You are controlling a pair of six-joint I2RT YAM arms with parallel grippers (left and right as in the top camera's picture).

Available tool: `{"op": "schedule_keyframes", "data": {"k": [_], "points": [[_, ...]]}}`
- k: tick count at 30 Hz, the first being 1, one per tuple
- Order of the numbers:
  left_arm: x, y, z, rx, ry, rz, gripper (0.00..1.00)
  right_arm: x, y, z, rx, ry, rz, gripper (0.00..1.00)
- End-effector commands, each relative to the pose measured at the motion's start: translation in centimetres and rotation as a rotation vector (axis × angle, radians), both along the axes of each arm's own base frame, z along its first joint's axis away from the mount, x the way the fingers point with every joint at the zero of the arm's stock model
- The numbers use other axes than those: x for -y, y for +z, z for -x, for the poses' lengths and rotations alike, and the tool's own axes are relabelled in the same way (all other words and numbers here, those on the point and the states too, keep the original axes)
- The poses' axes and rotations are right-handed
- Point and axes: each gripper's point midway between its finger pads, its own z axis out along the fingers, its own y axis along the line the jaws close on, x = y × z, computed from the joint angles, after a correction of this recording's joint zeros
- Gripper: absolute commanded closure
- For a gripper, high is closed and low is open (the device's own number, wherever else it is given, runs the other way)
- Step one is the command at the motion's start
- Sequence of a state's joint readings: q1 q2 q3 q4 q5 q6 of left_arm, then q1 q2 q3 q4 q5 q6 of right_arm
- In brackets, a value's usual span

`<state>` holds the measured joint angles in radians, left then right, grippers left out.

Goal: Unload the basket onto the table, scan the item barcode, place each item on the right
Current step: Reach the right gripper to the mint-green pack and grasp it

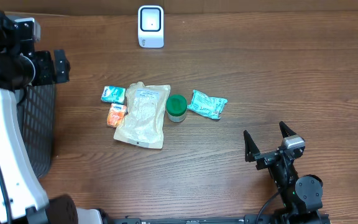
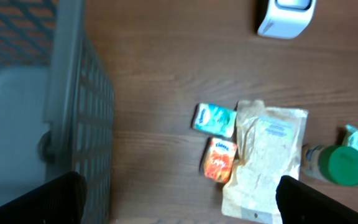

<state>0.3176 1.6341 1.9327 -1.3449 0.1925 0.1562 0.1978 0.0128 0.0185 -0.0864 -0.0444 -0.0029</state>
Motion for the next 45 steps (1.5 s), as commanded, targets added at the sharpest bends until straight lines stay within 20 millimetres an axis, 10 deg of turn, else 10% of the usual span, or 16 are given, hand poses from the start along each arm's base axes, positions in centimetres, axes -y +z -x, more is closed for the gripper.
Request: {"op": "schedule_keyframes", "data": {"k": [1,17,27,35,45], "points": [[0.1,-2.7,-1.2,-0.069,-0.066,0.043,0.00,-0.1,-0.1,0.0,0.005,0.004,-0.003,0.00],[0.8,-4.3,-2.4,-0.091,-0.062,0.129,0.00,-0.8,0.1,0.3,-0.035,0.042,-0.127,0.00],[0.7,-2.6,-2.8,-0.029,0.006,0.144,0.00,-1.5,4.1,1.1,-0.214,0.080,-0.098,0.00],[0.6,-2.6,-2.9,-0.029,0.006,0.142,0.00,-2.1,7.8,-1.2,-0.447,0.071,-0.062,0.00],[0.6,-2.6,-2.9,-0.030,0.006,0.142,0.01,-4.8,6.4,-4.1,-0.812,0.164,-0.053,0.00]]}}
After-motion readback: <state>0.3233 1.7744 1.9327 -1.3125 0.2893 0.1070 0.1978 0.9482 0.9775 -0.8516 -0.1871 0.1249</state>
